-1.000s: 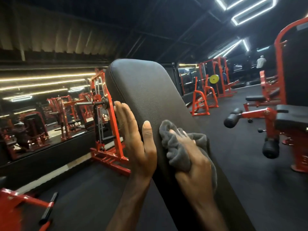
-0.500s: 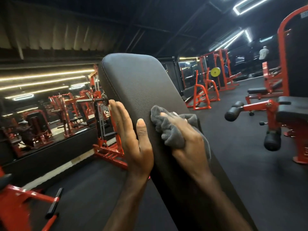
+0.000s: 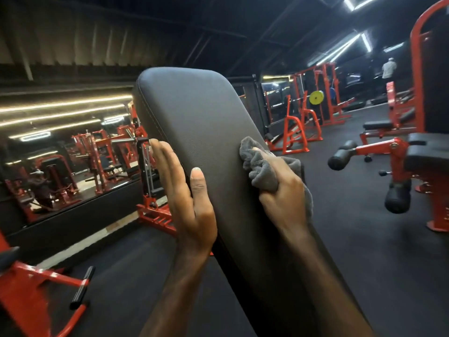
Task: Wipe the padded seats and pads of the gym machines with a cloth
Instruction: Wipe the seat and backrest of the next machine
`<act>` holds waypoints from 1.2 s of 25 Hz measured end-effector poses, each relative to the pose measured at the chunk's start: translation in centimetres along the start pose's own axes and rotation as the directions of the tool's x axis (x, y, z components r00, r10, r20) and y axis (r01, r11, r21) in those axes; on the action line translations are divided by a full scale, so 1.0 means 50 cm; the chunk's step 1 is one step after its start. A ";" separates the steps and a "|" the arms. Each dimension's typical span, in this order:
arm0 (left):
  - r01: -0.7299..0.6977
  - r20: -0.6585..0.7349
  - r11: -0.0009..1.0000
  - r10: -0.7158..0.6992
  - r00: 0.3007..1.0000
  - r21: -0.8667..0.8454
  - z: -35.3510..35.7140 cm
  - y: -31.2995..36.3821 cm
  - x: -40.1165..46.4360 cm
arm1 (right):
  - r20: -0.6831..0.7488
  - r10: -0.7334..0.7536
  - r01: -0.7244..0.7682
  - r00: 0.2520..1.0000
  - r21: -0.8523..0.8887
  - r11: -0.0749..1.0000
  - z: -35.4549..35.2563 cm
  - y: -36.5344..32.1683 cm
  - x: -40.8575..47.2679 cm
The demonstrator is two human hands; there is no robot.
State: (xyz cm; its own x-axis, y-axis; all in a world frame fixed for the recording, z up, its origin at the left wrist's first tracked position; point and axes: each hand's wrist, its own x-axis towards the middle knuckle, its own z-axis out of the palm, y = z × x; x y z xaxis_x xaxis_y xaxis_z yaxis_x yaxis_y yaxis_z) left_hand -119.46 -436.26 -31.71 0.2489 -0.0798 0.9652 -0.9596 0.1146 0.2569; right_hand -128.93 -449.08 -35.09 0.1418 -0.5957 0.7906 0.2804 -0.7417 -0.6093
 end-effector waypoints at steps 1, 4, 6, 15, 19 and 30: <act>-0.002 0.004 1.000 0.002 1.000 -0.003 0.000 0.000 0.001 | -0.042 0.058 -0.059 0.997 -0.033 0.998 -0.004 0.000 -0.018; -0.007 0.002 1.000 0.007 1.000 -0.004 -0.001 -0.003 0.000 | -0.009 0.013 -0.013 1.000 -0.033 0.999 -0.009 -0.018 -0.099; -0.016 0.002 1.000 0.016 1.000 -0.001 -0.001 -0.005 -0.001 | 0.035 -0.058 0.058 0.998 0.014 0.998 -0.004 -0.017 -0.049; -0.008 -0.024 1.000 0.007 1.000 -0.005 0.004 -0.001 -0.008 | -0.009 0.121 -0.121 0.993 -0.061 0.991 -0.023 -0.025 -0.080; 0.010 -0.011 1.000 -0.010 1.000 0.013 0.006 0.008 -0.026 | -0.013 0.207 -0.208 0.978 -0.101 0.973 -0.024 0.025 0.047; 0.018 0.008 1.000 -0.018 1.000 -0.020 0.012 0.027 -0.128 | -0.036 0.248 -0.250 0.968 -0.146 0.957 -0.046 0.036 -0.016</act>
State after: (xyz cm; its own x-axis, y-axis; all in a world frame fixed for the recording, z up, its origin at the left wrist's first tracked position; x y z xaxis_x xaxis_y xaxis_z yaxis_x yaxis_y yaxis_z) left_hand -122.43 -436.19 -37.57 0.2650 -0.0896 0.9601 -0.9522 0.1326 0.2752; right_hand -130.73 -450.64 -36.97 0.1724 -0.7717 0.6122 0.0942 -0.6058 -0.7901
